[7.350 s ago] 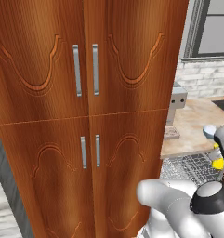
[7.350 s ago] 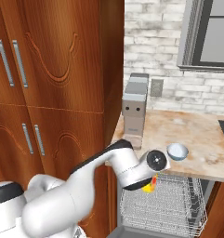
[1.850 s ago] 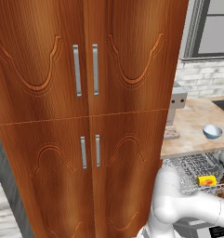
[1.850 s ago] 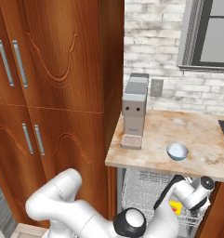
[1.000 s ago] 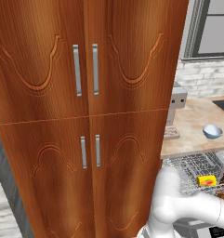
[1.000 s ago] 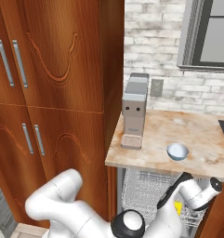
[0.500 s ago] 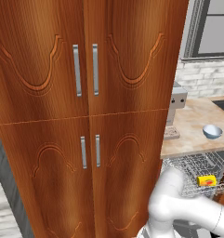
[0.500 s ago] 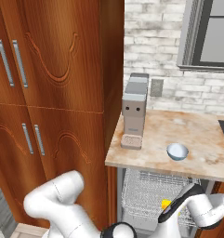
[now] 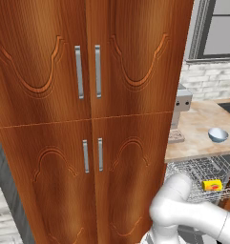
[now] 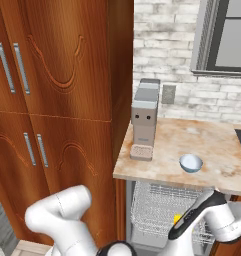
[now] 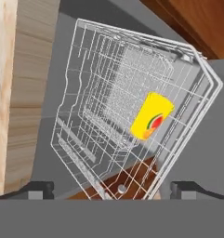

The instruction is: Pick up the cup and bowl from the counter, place them in the dishwasher, and close the dishwasher door.

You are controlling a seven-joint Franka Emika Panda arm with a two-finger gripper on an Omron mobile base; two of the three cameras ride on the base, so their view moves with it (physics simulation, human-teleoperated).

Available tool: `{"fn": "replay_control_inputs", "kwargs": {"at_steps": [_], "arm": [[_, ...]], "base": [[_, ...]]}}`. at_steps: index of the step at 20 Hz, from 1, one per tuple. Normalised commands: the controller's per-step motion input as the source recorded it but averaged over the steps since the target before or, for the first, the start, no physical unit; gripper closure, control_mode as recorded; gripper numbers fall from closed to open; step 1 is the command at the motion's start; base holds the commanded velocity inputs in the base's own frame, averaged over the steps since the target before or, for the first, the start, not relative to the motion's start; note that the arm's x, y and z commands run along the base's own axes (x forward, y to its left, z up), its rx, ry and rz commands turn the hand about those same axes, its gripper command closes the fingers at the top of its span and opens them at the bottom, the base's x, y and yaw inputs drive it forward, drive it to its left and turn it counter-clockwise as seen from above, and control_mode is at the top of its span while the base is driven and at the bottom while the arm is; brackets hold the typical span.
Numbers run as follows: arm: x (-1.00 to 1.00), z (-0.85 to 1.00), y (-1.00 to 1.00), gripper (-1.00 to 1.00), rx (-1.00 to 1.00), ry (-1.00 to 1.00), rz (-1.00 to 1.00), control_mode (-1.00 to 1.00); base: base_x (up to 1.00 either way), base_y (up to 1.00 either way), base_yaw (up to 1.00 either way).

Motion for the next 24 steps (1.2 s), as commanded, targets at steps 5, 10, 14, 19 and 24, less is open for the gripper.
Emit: {"fn": "replay_control_inputs", "kwargs": {"at_steps": [5,10,14,19,24], "arm": [[-0.03,0.85,0.00,-1.00,0.00,-0.07,-0.01,-1.00],[0.02,0.75,0.05,-1.00,0.00,-0.04,-0.02,-1.00],[0.26,0.46,0.16,-1.00,0.00,0.00,-0.01,-1.00],[0.42,0.24,0.24,-1.00,0.01,0.00,0.00,-1.00],[0.42,-0.05,0.07,-1.00,0.10,0.00,0.00,-1.00]], "base": [[0.00,0.00,0.00],[0.00,0.00,0.00],[0.00,0.00,0.00],[0.00,0.00,0.00],[0.00,0.00,0.00]]}}
